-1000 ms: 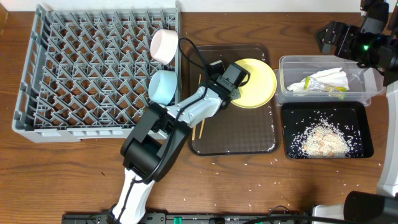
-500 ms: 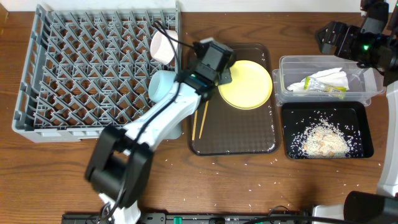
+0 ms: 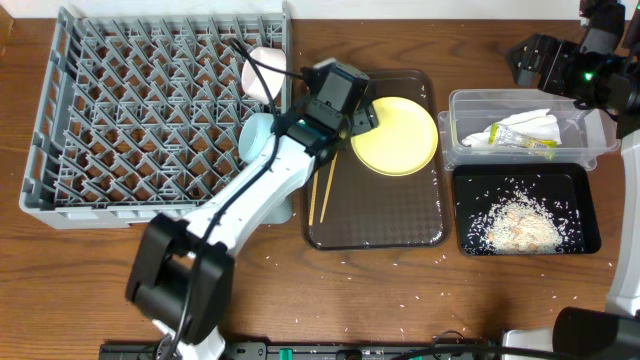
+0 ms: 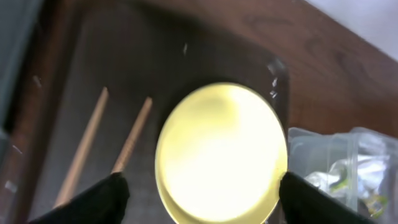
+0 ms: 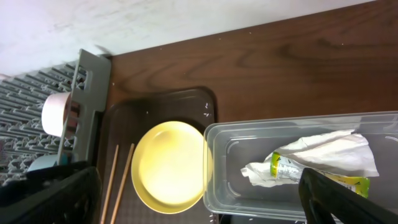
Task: Sort waste into correct bins and load items into the dishwasher
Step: 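Lift and tilt the yellow plate with the left gripper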
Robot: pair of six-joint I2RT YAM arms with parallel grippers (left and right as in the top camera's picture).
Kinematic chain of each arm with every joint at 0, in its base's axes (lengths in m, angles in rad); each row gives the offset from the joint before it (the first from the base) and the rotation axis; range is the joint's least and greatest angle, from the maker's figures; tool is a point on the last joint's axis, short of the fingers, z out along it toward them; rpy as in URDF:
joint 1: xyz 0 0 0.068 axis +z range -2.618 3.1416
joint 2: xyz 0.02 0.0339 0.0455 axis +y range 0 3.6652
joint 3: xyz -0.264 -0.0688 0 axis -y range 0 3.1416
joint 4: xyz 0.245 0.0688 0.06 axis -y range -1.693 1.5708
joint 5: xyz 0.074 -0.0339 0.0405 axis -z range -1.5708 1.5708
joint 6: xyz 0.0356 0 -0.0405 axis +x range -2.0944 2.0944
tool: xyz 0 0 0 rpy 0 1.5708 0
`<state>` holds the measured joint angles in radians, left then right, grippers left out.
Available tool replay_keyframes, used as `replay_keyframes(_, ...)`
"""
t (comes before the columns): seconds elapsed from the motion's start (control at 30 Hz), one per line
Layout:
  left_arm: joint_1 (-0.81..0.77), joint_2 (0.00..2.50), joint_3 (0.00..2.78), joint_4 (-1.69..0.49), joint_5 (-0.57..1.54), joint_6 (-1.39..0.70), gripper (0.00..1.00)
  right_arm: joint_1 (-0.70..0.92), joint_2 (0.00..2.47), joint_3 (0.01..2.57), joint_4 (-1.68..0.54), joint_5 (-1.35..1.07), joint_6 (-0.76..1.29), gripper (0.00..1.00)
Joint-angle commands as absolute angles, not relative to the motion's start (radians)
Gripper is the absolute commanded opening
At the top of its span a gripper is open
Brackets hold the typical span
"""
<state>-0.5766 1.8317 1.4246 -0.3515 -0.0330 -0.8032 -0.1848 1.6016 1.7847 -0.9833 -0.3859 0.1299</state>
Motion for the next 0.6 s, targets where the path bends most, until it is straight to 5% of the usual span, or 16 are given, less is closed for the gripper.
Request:
replay_keyframes(0.0, -0.572, 1.924, 1.409, -0.358, 0.064, -0.946, 0.83, -0.191, 1.595, 1.785, -0.985, -0.39, 0.141, 0.99)
replay_keyframes(0.57, -0.574, 2.088, 1.408, -0.314, 0.135, -1.032, 0.66, -0.191, 1.595, 1.785, -0.985, -0.39, 0.141, 0.99)
